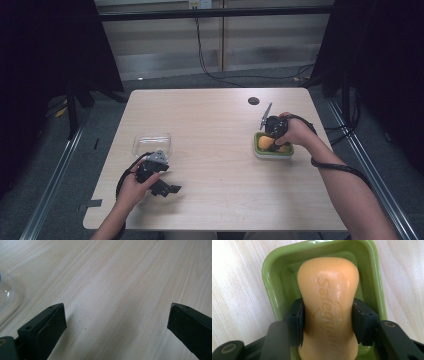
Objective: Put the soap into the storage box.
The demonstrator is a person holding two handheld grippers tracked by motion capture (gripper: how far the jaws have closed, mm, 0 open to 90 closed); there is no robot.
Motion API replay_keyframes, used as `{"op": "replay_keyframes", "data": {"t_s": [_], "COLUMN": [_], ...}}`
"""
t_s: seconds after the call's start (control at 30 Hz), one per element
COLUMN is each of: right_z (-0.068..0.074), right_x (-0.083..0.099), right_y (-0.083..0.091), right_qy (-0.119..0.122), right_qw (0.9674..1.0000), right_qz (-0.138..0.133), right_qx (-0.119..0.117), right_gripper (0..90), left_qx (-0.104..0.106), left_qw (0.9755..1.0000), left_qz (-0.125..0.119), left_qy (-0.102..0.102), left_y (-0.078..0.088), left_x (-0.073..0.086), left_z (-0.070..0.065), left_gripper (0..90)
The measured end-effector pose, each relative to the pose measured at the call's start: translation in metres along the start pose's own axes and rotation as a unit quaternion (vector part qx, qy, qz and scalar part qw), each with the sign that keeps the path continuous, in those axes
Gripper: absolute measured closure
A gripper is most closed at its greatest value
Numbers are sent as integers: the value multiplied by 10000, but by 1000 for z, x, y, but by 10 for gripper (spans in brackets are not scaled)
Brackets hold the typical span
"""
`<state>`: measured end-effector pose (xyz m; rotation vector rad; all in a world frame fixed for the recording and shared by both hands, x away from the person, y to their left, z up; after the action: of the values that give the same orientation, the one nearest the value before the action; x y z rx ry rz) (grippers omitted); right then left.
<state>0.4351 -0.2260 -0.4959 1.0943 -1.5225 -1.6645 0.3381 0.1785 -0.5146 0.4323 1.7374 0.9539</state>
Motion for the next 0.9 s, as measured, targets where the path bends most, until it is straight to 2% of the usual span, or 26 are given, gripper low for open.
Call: {"op": "replay_keyframes", "data": {"t_s": [0.37, 0.43, 0.73, 0.83, 0.87, 0.9], "right_z": [0, -2, -3, -3, -2, -2], "right_x": [1, 2, 3, 3, 3, 3], "right_y": [1, 2, 12, 16, 17, 19], "right_qy": [-73, -24, -254, -341, -375, -437], "right_qw": [10000, 10000, 9994, 9991, 9990, 9988], "right_qz": [-31, -48, -217, -241, -246, -241], "right_qx": [-15, -22, -57, -27, -34, -19], "right_gripper": [493, 492, 481, 462, 460, 457], "left_qx": [11, 9, 6, 6, 9, 5], "left_qw": [10000, 10000, 10000, 10000, 10000, 10000], "left_qz": [45, 77, 87, 0, 68, 61], "left_qy": [-4, -21, -5, 61, -45, -41], "left_y": [0, 0, 1, 0, 1, 1], "left_x": [0, 0, 1, 0, 1, 1], "left_z": [0, 0, 0, -1, 0, -1], "left_gripper": [17, 16, 16, 17, 17, 16]}}
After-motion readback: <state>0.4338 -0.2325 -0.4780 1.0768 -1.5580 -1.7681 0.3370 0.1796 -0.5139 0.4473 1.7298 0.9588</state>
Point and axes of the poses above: each handheld gripper's, and its own axes: y roughly backward along the jaws, x roughly out of its underside, z roughly to its left, the point moved 4 cm from there along -y, roughly forward along the jaws, and after that the axes turned 4 degrees about -y, right-handed, at the moved point
